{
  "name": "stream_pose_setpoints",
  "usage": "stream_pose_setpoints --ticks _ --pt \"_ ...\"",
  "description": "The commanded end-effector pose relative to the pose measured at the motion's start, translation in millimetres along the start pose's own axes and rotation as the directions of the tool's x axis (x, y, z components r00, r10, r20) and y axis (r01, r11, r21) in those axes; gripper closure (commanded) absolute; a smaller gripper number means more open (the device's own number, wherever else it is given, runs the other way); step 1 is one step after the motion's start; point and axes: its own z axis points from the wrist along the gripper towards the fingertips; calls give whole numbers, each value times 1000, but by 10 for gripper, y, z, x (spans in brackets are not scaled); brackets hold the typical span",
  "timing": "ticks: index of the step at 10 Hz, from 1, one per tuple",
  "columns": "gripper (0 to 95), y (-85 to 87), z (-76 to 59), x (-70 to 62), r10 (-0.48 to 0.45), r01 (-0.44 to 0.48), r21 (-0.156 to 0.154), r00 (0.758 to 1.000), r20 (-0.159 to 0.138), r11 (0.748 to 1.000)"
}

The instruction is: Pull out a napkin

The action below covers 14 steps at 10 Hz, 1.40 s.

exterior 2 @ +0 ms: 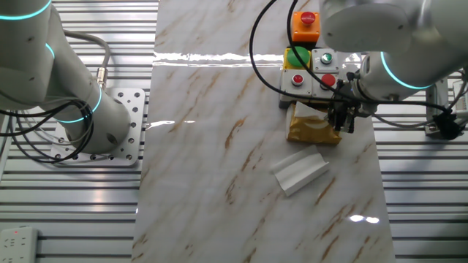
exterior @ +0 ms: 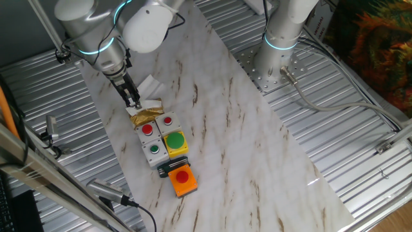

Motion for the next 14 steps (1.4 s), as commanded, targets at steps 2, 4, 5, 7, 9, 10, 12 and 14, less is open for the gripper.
stream_pose_setpoints --ticks 2,4,5,7,9,10,12,14 --pt "950 1 -1 3 2 -2 -1 1000 -2 1000" --pt "950 18 -50 24 6 -6 -2 1000 -5 1000" --pt "950 34 -101 48 11 -11 -1 1000 -7 1000" --pt "950 70 -202 102 18 -19 -3 1000 -11 1000" --pt "950 123 -367 202 18 -18 -6 1000 -16 1000" --pt "950 146 -432 248 19 -19 -6 1000 -21 1000" --pt "950 170 -570 346 20 -21 -7 1000 -23 1000" --pt "950 143 -701 433 8 -9 -8 999 -31 1000"
